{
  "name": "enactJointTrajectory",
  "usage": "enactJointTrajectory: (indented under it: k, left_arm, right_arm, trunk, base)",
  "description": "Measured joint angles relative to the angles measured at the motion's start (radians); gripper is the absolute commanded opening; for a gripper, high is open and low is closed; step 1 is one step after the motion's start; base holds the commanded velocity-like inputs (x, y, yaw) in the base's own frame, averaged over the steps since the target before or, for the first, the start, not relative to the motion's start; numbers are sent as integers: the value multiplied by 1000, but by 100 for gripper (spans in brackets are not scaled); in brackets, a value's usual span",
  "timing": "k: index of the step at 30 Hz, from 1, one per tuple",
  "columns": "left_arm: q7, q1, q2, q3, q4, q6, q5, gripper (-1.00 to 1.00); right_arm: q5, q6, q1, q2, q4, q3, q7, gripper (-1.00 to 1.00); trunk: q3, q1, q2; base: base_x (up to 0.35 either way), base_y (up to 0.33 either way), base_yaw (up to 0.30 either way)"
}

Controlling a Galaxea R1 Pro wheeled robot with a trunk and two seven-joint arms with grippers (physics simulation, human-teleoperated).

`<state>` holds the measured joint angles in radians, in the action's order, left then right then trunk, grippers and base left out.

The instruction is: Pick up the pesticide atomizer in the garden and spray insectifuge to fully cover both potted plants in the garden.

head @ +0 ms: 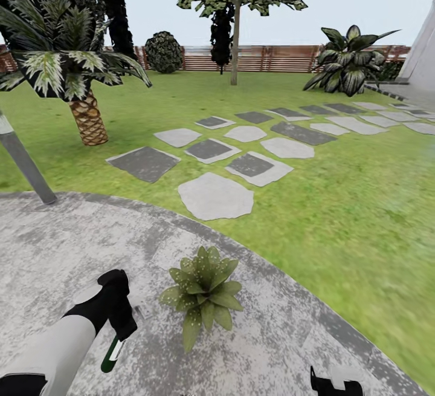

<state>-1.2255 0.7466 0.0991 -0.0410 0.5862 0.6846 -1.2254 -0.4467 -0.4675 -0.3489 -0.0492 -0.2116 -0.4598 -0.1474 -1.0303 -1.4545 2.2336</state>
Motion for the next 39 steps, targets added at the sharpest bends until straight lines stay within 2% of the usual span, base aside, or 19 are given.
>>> enactJointTrajectory:
  k: [10,16,19,20,22,28,32,35,39]
  left_arm:
    - [1,-1,-6,0,-2,2,-1,-100]
    - [1,-1,-17,-2,-2,2,-2,-100]
    - [0,-2,-22,-2,-2,2,-2,-100]
    - [1,-2,-36,-3,-1,3,-4,-100]
    - [2,-2,-43,-4,-1,3,-9,-100]
    - [7,-12,-44,-2,-15,2,-10,-100]
    - [71,-64,-40,0,-44,-1,-2,-100]
    - [80,-71,-44,1,-82,-2,24,-100]
    - [81,-72,-63,3,-77,-3,53,-100]
  right_arm:
    - [-1,0,0,0,0,0,0,100]
    - [-1,0,0,0,0,0,0,100]
    - [-1,0,0,0,0,0,0,100]
    - [-1,0,0,0,0,0,0,100]
    - [-1,0,0,1,0,0,0,100]
    - [-1,0,0,0,0,0,0,100]
    - [-1,0,0,1,0,0,0,100]
    - [-1,0,0,0,0,0,0,100]
    - [-1,0,0,0,0,0,0,100]
  trunk:
    - [0,0,0]
    - [0,0,0]
    - [0,0,0]
    - [0,0,0]
    - [0,0,0]
    - [0,0,0]
    - [0,0,0]
    - [0,0,0]
    - [0,0,0]
  base:
    - [136,-152,24]
    - [-148,-240,7]
    - [-161,-226,187]
    - [-34,-262,268]
    - [-13,-216,274]
    - [-1,-24,181]
    - [0,-1,10]
    - [0,0,0]
    - [0,0,0]
